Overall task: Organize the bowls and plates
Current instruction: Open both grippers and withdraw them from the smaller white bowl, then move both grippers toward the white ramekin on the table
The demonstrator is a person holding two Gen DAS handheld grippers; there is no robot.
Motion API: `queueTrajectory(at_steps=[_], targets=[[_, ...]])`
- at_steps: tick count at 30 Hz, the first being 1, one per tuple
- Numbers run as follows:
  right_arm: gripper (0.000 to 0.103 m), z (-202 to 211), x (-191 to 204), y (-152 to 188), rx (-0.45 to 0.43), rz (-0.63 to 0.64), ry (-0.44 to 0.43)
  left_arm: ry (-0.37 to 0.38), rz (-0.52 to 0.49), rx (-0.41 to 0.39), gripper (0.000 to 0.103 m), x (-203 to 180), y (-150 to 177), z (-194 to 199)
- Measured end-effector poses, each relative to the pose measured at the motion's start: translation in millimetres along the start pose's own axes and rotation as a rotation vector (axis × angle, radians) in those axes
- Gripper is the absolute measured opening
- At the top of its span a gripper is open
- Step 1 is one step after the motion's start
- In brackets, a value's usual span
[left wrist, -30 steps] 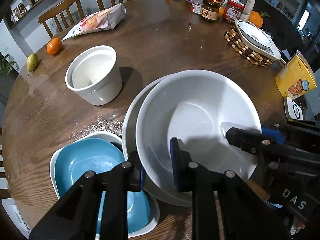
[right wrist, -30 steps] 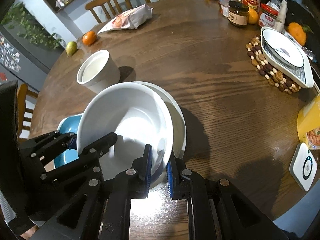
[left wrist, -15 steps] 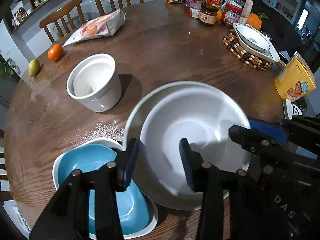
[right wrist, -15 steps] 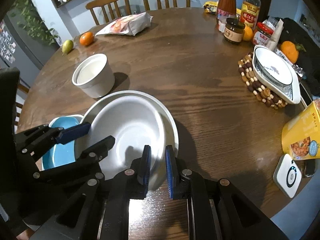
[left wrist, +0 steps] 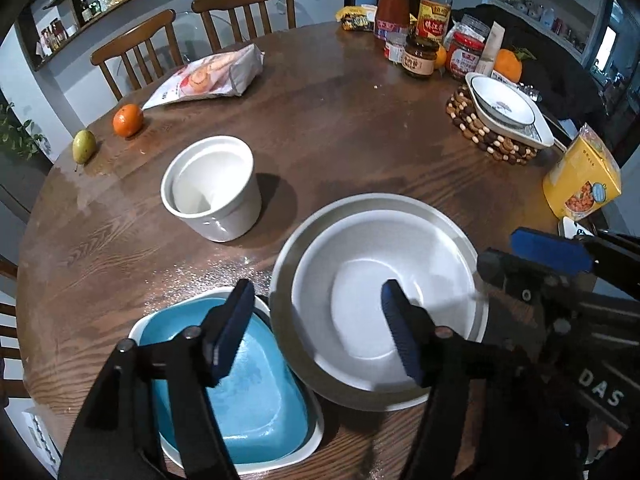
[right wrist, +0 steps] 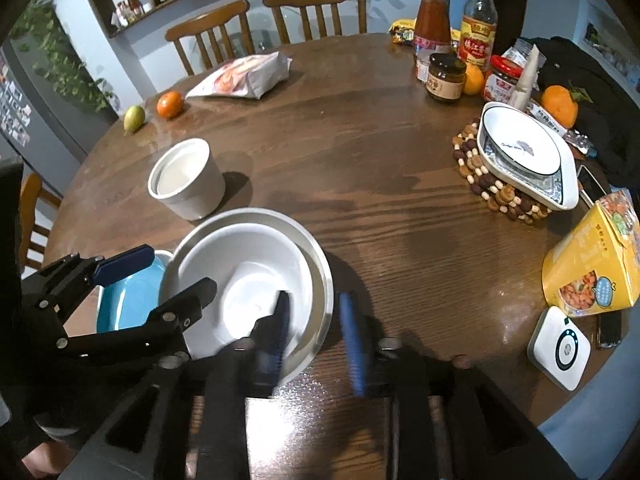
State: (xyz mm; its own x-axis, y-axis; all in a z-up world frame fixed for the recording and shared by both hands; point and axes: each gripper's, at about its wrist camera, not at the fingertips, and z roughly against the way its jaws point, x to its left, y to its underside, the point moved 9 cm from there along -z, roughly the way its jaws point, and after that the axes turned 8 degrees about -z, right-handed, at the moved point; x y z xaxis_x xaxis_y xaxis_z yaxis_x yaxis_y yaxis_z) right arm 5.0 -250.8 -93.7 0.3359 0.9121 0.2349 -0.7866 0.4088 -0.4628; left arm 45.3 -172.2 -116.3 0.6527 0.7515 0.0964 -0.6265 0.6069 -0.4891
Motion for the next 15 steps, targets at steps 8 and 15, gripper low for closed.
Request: queueTrajectory(at_steps=[8, 15], targets=[[0.048, 16.6, 4.3, -4.8, -0.038, -0.017, -0.042, -0.034, 0.025, -0.033, 0.083, 9.3, -0.7, 15.0], [0.054, 28.3, 10.9, -11.3, -0.063, -0.031, -0.088, -0.059, 0.06, -0.043, 0.09, 24.1, 2.8, 24.6]])
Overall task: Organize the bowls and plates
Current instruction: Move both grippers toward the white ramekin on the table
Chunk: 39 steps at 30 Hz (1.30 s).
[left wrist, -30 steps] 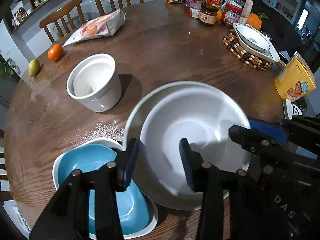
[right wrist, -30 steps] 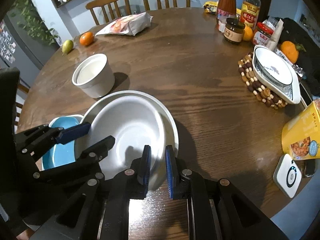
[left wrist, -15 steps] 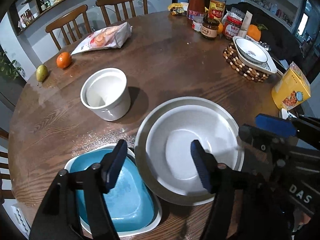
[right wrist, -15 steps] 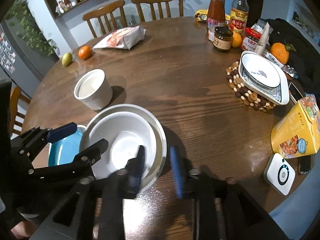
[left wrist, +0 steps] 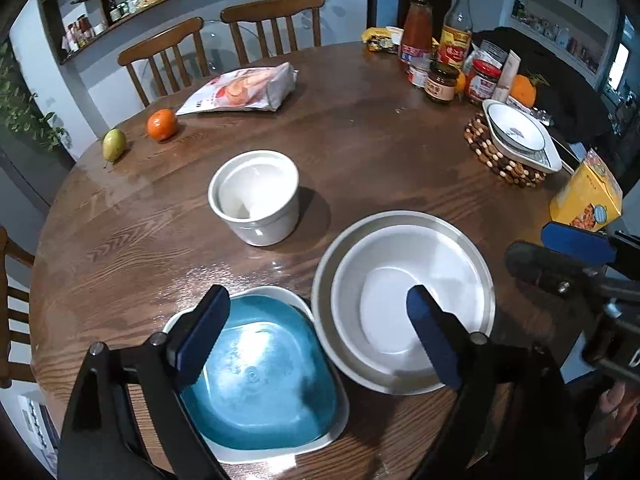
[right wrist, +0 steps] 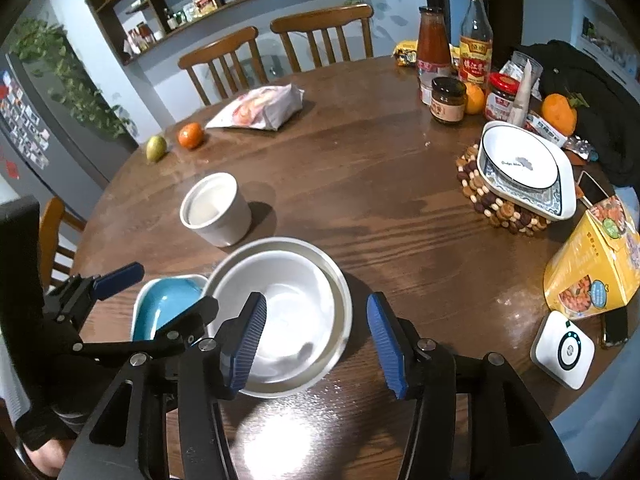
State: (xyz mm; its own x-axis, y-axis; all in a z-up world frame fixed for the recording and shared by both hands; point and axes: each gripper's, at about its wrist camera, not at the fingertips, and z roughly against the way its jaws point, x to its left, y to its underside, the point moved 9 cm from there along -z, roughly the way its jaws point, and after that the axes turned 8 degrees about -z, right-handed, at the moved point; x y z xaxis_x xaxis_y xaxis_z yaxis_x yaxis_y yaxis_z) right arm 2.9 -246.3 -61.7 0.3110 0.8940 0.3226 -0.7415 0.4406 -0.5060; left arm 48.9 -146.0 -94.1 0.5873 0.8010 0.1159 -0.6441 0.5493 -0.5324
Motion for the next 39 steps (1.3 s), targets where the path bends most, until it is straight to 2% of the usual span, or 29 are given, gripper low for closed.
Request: queueTrajectory(at_steps=[2, 6, 16, 26, 39], targets=[[0.054, 2.4, 2.7, -1.1, -0.004, 0.003, -0.011, -0.011, 0.016, -0.001, 0.091, 6.7, 1.2, 2.0], [0.054, 4.9, 8.5, -5.0, -0.011, 0.013, -0.022, -0.034, 0.055, -0.002, 0.101, 21.4, 2.7, 4.3], [0.055, 0.0, 28.8, -10.9, 0.005, 0.059, -0.038, -0.081, 0.135, 0.009, 0.102, 56.3, 6.0, 4.5], [0.057, -14.4, 46.3, -14.9, 0.048, 0.074, -0.063, -0.093, 0.2, 0.016, 0.102, 89.8, 7.8, -0.6], [0.057, -35.2, 68.9, -29.3, 0.065, 0.081, -0.071, -0.13, 0.185, 0.011, 0.102, 124.0, -6.3, -6.4]])
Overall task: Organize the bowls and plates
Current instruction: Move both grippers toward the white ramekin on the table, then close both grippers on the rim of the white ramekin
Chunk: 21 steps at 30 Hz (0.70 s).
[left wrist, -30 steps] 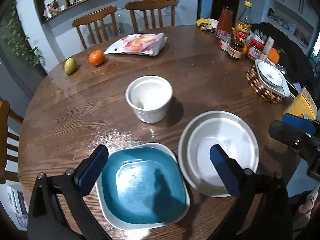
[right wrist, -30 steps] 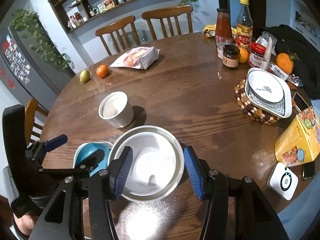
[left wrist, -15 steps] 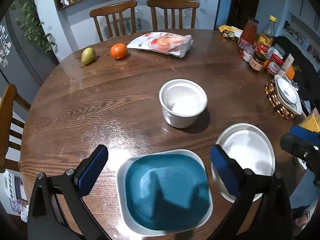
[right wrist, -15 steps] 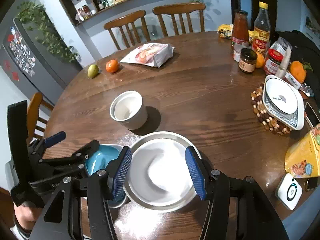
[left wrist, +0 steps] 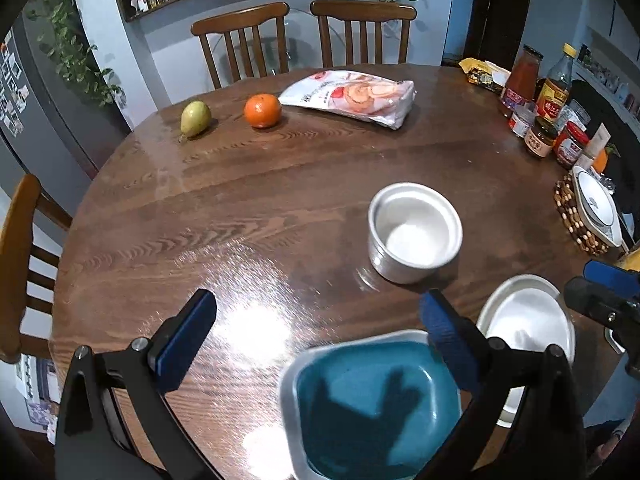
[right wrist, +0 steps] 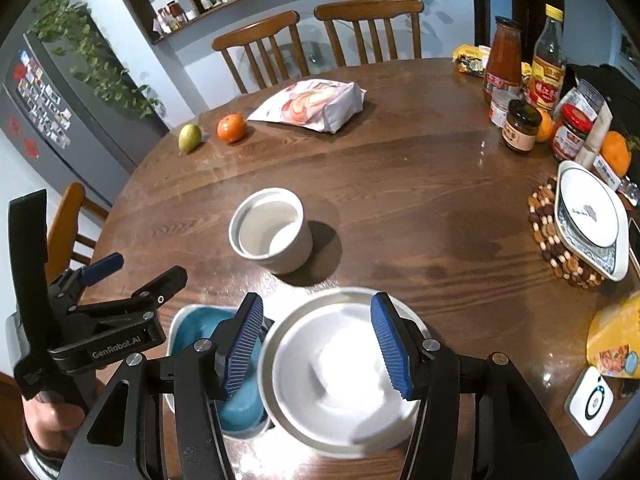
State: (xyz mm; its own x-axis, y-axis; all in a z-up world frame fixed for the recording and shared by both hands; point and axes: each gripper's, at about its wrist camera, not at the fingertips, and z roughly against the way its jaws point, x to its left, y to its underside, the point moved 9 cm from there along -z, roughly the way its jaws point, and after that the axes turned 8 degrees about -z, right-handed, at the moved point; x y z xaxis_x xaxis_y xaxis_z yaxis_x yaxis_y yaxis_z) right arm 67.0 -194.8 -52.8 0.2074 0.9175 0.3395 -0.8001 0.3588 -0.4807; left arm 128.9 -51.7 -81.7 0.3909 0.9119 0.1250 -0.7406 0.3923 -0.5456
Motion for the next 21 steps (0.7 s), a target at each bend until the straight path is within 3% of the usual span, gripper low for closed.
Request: queueTrajectory(at_steps=[12, 21], targets=[[0.057, -18.9, 18.8, -33.0, -0.005, -0.008, -0.02, 0.008, -0.017, -0.027, 0.102, 20.1, -39.7, -3.4], [0.057, -54.0, 17.7, -55.0, 0.048, -0.062, -0.037, 0.043, -0.072, 0.027, 0.102, 3.9, -44.3, -41.5]])
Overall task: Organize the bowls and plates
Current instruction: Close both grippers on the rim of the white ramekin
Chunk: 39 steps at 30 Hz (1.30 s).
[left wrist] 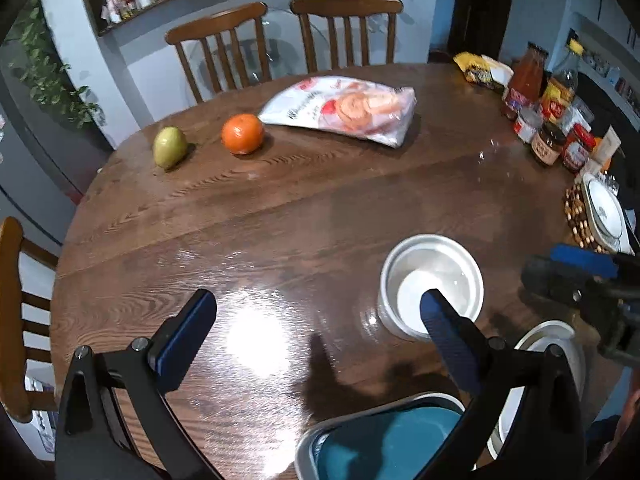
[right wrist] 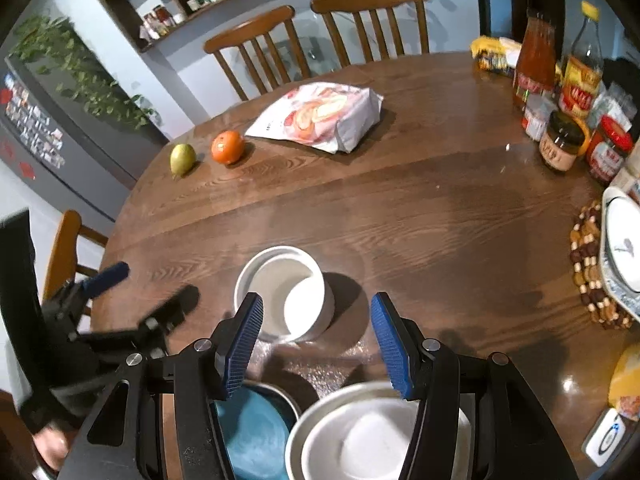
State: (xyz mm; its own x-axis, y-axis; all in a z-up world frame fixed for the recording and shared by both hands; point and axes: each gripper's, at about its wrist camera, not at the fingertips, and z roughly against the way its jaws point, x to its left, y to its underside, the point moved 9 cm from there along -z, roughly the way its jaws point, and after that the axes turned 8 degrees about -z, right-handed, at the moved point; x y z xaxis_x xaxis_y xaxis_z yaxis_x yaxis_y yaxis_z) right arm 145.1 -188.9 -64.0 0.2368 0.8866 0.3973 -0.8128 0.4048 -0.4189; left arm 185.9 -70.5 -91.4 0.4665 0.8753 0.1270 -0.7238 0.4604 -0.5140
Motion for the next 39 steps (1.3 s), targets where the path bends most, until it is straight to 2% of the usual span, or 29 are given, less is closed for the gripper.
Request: queueTrajectory(at_steps=[14, 25, 26, 28, 32, 35, 39], targets=[[0.057, -46.6, -5.1, 4.9, 0.102, -0.049, -0.037, 0.071, -0.033, 0.064, 0.098, -27.7, 4.1, -46.3], [0.056, -65.0, -6.2, 8.8, 0.149, -0.066, -0.055, 0.107, -0.055, 0.089, 0.077, -43.6, 7.4, -61.7], [0.053, -66.5, -5.8, 8.9, 0.152, -0.063, -0.054, 0.113, -0.056, 0.088, 0.076, -45.0, 7.3, -62.5], [0.05, -69.0, -5.3, 9.1, 0.156, -0.054, -0.051, 0.122, -0.059, 0.088, 0.066, -46.8, 7.2, -62.9], [0.048, -73.6, -3.5, 9.6, 0.169, -0.048, -0.059, 0.14, -0.062, 0.089, 0.058, -50.4, 7.3, -64.2], [0.041, -76.5, 0.0, 11.1, 0.182, -0.036, -0.066, 0.15, -0.059, 0.09, 0.053, -51.8, 7.2, -64.9], [0.035, -79.1, 0.8, 11.3, 0.184, -0.028, -0.062, 0.162, -0.062, 0.092, 0.041, -53.8, 7.6, -66.0]])
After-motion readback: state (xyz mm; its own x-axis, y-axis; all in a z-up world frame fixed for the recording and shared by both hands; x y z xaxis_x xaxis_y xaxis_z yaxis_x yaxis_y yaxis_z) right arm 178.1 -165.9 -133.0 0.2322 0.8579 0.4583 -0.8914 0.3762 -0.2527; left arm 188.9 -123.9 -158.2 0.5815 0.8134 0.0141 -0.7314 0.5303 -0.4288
